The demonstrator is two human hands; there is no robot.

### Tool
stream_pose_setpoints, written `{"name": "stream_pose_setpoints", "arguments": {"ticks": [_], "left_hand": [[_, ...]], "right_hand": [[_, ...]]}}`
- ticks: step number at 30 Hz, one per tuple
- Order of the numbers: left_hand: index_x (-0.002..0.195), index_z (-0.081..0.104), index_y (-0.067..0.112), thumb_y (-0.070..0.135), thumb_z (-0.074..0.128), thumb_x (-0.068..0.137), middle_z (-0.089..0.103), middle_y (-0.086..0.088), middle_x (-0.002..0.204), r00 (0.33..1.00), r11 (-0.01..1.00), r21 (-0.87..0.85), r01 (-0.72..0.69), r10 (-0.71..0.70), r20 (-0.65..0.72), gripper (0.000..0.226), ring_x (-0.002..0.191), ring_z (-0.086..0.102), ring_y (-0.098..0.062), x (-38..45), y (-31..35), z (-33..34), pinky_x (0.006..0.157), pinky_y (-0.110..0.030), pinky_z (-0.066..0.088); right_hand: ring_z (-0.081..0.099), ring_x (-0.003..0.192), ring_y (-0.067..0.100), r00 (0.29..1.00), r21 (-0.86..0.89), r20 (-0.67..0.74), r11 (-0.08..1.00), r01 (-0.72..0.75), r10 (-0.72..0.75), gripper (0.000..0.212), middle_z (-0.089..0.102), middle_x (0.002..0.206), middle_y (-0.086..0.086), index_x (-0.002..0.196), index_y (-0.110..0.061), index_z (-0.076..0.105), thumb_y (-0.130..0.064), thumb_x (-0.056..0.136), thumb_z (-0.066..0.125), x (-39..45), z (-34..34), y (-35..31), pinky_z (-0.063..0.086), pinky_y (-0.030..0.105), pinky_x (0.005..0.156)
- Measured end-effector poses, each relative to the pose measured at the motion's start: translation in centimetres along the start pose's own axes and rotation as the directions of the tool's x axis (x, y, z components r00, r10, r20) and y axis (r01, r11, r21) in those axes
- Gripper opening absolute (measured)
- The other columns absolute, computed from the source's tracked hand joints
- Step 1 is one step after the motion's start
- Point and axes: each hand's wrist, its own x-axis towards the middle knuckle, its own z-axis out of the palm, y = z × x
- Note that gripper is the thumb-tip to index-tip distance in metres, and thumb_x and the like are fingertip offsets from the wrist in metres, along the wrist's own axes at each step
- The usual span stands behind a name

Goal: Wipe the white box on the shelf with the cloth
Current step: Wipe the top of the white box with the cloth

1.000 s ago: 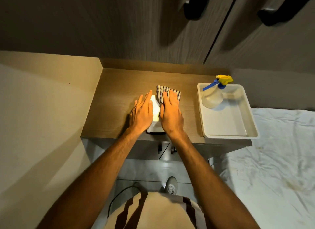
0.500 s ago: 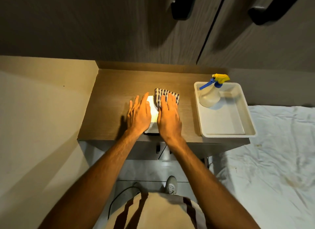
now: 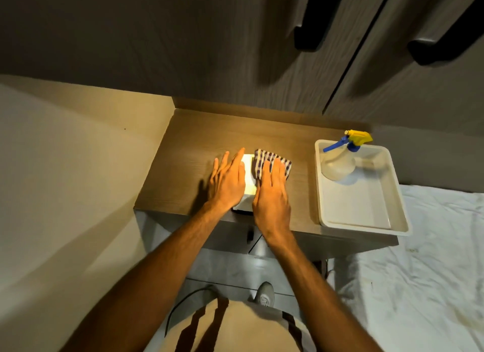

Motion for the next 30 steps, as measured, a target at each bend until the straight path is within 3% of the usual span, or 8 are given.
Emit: {"name": "stream_pose_setpoints", "arguments": {"ticks": [6, 11, 14, 17, 22, 26, 28, 30], "left_hand": [[0.162, 0.027, 0.019, 0.027, 0.033, 0.109, 0.035, -0.008, 0.169, 0.999, 0.999, 0.037, -0.032, 0.03, 0.037, 0.054, 0.162, 0.019, -0.029, 0.1, -0.1, -0.2, 0.134, -0.047, 0.006], [0.164, 0.022, 0.017, 0.025, 0.024, 0.111, 0.031, -0.012, 0.17, 0.999, 1.0, 0.023, 0.008, -0.009, 0.04, 0.053, 0.162, 0.018, -0.029, 0.0, 0.4, -0.2, 0.135, -0.046, 0.006], [0.164, 0.022, 0.019, 0.024, 0.037, 0.109, 0.036, -0.014, 0.167, 1.0, 1.0, -0.014, -0.005, 0.005, 0.031, 0.057, 0.161, 0.02, -0.033, -0.2, 0.1, -0.2, 0.133, -0.048, 0.006], [0.164, 0.022, 0.021, 0.025, 0.046, 0.106, 0.037, -0.012, 0.167, 0.999, 1.0, -0.031, -0.004, 0.005, 0.042, 0.063, 0.161, 0.02, -0.032, 0.0, -0.2, -0.3, 0.133, -0.049, 0.006], [0.162, 0.026, 0.015, 0.028, 0.023, 0.111, 0.032, -0.012, 0.17, 0.997, 1.0, -0.013, 0.01, -0.009, 0.07, 0.054, 0.162, 0.019, -0.029, 0.2, -0.1, 0.0, 0.134, -0.047, 0.006], [0.163, 0.023, 0.019, 0.036, 0.014, 0.104, 0.031, -0.01, 0.17, 0.998, 0.997, -0.07, 0.01, -0.006, 0.062, 0.063, 0.162, 0.019, -0.03, -0.1, 0.0, -0.3, 0.134, -0.05, 0.004], [0.163, 0.024, 0.021, 0.034, 0.02, 0.106, 0.031, -0.008, 0.17, 0.998, 0.997, -0.071, -0.007, 0.012, 0.069, 0.059, 0.162, 0.017, -0.03, 0.0, -0.2, -0.3, 0.134, -0.052, 0.003], [0.163, 0.024, 0.023, 0.031, 0.029, 0.11, 0.031, -0.006, 0.17, 0.997, 0.998, -0.062, -0.005, 0.01, 0.074, 0.054, 0.163, 0.016, -0.028, 0.1, -0.4, -0.2, 0.134, -0.051, 0.004]], "right_hand": [[0.016, 0.163, 0.026, 0.973, -0.132, 0.093, 0.966, 0.221, -0.209, 0.059, 0.023, 0.173, 0.009, 0.164, -0.012, 0.027, -0.022, 0.106, 0.035, 1.6, 0.2, -0.4, 0.022, 0.045, 0.133], [0.012, 0.164, 0.027, 0.995, -0.034, 0.01, 0.994, 0.101, -0.1, 0.057, 0.025, 0.174, 0.004, 0.164, -0.02, 0.03, -0.025, 0.108, 0.046, 3.1, -0.5, 0.8, 0.023, 0.042, 0.133], [0.009, 0.165, 0.027, 0.993, -0.069, -0.037, 0.992, 0.106, -0.109, 0.063, 0.022, 0.174, 0.005, 0.163, -0.02, 0.031, -0.012, 0.104, 0.049, -0.9, 0.9, 0.6, 0.017, 0.042, 0.133], [0.011, 0.164, 0.027, 0.986, -0.09, -0.003, 0.982, 0.164, -0.164, 0.059, 0.024, 0.173, 0.007, 0.163, -0.018, 0.031, -0.018, 0.104, 0.04, -1.4, 1.4, 0.3, 0.013, 0.045, 0.134], [0.013, 0.164, 0.029, 0.988, 0.001, 0.047, 0.989, 0.15, -0.15, 0.054, 0.027, 0.172, 0.006, 0.162, -0.018, 0.035, -0.025, 0.109, 0.043, 4.2, -0.5, 0.7, 0.02, 0.047, 0.133], [0.01, 0.164, 0.028, 0.999, 0.08, -0.033, 0.997, 0.018, -0.016, 0.068, 0.021, 0.174, 0.009, 0.164, -0.014, 0.028, -0.022, 0.104, 0.058, 2.1, 0.0, 0.1, 0.02, 0.044, 0.134], [0.011, 0.164, 0.028, 0.997, 0.01, -0.06, 0.999, 0.045, -0.044, 0.085, 0.019, 0.174, 0.011, 0.164, -0.012, 0.025, -0.013, 0.093, 0.071, -0.3, 1.0, -0.2, 0.015, 0.044, 0.134], [0.013, 0.164, 0.028, 0.994, -0.017, -0.03, 0.994, 0.107, -0.107, 0.084, 0.021, 0.174, 0.011, 0.164, -0.013, 0.026, -0.016, 0.094, 0.071, -1.3, 1.5, -0.3, 0.012, 0.044, 0.134]]}}
